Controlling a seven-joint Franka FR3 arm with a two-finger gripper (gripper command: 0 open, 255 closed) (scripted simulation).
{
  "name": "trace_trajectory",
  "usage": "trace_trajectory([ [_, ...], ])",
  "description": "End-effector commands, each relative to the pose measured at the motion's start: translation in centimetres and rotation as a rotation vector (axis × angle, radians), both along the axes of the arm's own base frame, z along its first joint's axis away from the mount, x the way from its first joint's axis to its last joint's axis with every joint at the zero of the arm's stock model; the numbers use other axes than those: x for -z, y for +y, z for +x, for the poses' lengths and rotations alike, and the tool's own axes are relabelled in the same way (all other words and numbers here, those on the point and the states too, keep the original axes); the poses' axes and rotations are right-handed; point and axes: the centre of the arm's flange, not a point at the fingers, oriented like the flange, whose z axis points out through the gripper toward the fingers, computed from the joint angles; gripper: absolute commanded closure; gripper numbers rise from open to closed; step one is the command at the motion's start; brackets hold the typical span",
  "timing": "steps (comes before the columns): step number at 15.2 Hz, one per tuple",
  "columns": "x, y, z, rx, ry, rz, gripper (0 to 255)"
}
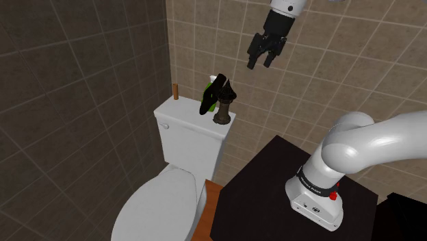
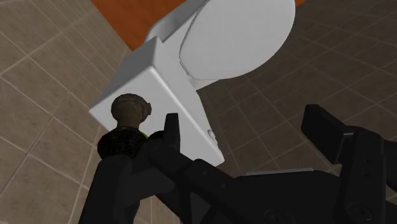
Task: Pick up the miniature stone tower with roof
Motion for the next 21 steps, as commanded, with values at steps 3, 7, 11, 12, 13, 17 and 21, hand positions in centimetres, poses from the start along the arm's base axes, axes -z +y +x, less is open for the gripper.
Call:
trace_trajectory([
  [3, 1.5, -2.4, 0.4, -0.085, -0.02, 0.004, 0],
  [7, 4.4, -7.0, 1.9, -0.254, -0.06, 0.012, 0],
  [11, 7.3, -11.3, 4.3, -0.424, -0.1, 0.02, 0],
  [12, 8.1, -12.3, 5.0, -0.466, -0.11, 0.022, 0],
  [13, 8.8, -13.3, 5.8, -0.509, -0.12, 0.024, 0],
  [17, 11.6, -16.7, 9.3, -0.678, -0.16, 0.031, 0],
  [21, 14.2, -19.5, 13.5, -0.848, -0.2, 0.039, 0],
])
